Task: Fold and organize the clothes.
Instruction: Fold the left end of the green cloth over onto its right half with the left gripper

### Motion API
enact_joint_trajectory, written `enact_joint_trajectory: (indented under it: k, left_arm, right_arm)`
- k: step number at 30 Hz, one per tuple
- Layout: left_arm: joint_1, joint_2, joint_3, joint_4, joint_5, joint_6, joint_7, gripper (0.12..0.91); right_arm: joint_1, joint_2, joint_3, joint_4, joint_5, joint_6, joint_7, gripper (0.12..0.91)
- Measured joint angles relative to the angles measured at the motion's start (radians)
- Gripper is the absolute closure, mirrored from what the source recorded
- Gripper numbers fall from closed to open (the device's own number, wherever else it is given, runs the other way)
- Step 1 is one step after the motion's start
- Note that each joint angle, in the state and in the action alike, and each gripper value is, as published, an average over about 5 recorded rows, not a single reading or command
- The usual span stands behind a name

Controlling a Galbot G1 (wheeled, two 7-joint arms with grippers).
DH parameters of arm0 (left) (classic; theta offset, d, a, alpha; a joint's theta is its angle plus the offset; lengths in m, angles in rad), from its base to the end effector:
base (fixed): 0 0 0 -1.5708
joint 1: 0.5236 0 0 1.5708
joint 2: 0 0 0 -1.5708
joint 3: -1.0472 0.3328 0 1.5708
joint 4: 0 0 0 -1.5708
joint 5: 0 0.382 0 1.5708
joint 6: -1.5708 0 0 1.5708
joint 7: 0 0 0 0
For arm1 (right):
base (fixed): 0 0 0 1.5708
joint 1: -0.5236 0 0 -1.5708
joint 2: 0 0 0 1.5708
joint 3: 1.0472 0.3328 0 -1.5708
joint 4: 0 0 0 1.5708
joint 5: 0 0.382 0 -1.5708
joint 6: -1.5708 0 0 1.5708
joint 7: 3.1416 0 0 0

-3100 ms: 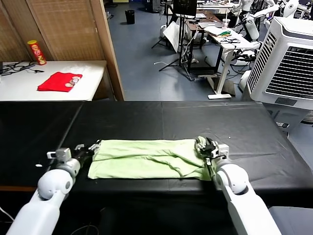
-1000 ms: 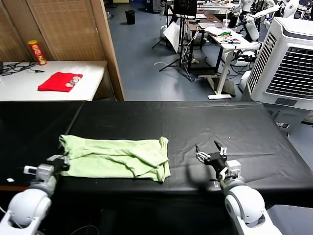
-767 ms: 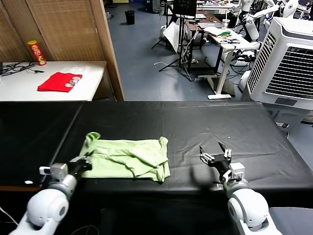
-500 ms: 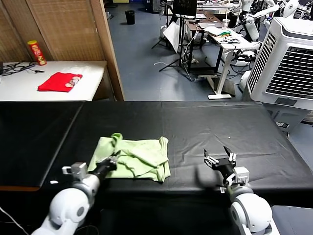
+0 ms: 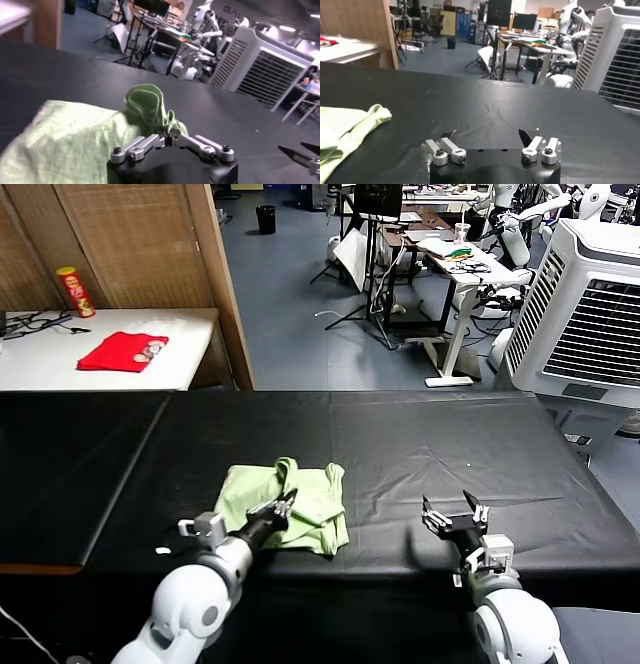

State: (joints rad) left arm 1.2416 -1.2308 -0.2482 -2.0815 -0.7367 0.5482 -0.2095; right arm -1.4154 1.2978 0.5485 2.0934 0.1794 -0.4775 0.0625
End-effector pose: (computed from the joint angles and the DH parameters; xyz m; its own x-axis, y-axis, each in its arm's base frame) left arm 0.2822 -0.0367 -0.2267 -0.8394 0.4081 0.3591 0.2725 0.8875 -0.3716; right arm 0.2603 -0.0463 -0.2447 -0.9470 -0.0069 0.3210 -0.0432 0.9934 -0.1061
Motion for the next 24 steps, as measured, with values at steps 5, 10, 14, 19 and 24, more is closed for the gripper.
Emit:
enact_joint_trajectory:
  k: [5,10,14,19,24]
  left_arm:
    - [-0.012,-0.034,0.021,0.019,0.021,-0.006,0.002,0.875]
    - [-0.018,-0.066,0.029,0.043,0.055,-0.017,0.009,0.875]
    - [-0.018,-0.090,0.031,0.060,0.080,-0.028,0.022,0.868]
    - [-0.023,-0.122,0.036,0.070,0.031,-0.039,0.026,0.676]
    - [-0.036,-0.158,0.035,0.069,-0.057,-0.054,0.026,0.394]
  right_arm:
    - [0.002,-0.002,-0.005,-0.005,-0.002,0.001,-0.003,0.227]
    - [0.011,-0.003,-0.018,-0.012,-0.006,0.007,-0.002,0.227]
    - [0.020,-0.007,-0.031,-0.018,-0.008,0.012,-0.004,0.227]
    - [0.036,-0.018,-0.052,-0.028,0.002,0.032,-0.008,0.227]
    - [0.058,-0.035,-0.084,-0.037,0.045,0.039,-0.025,0.227]
